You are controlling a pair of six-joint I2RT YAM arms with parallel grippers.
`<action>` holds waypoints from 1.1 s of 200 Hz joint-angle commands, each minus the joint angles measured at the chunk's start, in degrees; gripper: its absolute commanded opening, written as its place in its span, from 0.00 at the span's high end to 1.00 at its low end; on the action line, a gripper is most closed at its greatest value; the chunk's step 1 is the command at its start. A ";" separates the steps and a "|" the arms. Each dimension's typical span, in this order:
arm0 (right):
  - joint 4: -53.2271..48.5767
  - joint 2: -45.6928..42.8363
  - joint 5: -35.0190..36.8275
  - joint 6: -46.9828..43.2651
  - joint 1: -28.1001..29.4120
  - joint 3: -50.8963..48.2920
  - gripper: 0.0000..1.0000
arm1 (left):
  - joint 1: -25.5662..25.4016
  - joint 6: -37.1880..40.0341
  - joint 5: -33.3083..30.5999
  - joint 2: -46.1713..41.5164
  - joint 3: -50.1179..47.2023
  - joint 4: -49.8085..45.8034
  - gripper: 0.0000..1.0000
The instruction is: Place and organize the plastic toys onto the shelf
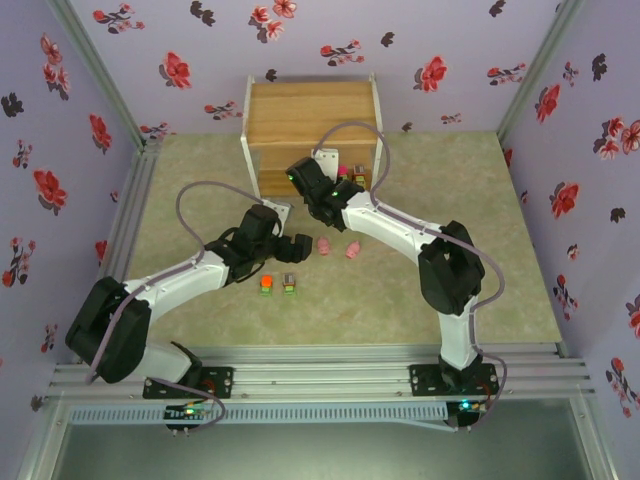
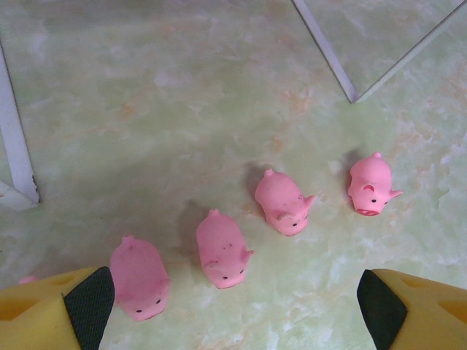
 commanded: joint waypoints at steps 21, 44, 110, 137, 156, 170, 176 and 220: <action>0.49 -1.52 0.01 -0.59 -0.04 -0.88 0.85 | -0.33 1.44 1.02 -0.07 -0.16 0.77 0.09; 0.27 -1.78 0.18 -0.94 0.19 -0.70 0.85 | -0.32 1.46 1.05 -0.03 -0.16 0.78 0.09; -0.24 -5.03 1.63 -1.75 1.40 -1.21 0.85 | -0.30 1.44 1.06 -0.20 -0.24 0.77 0.09; -0.40 -7.15 2.48 -1.84 2.28 -2.45 0.85 | -0.35 1.46 1.06 -0.20 -0.25 0.78 0.09; -0.54 -9.31 3.28 -1.48 3.05 -4.42 0.84 | -0.30 1.42 0.98 -0.20 -0.32 0.78 0.09; -0.09 -11.57 3.71 -0.90 3.67 -6.97 0.84 | -0.31 1.47 1.01 -0.20 -0.33 0.82 0.09; 0.18 -12.50 3.80 -0.70 3.88 -8.12 0.84 | -0.30 1.45 0.89 -0.22 -0.32 0.79 0.09; 0.47 -20.09 5.07 1.21 6.90 -17.79 0.83 | -2.85 3.31 -5.55 -0.38 0.43 -0.44 0.08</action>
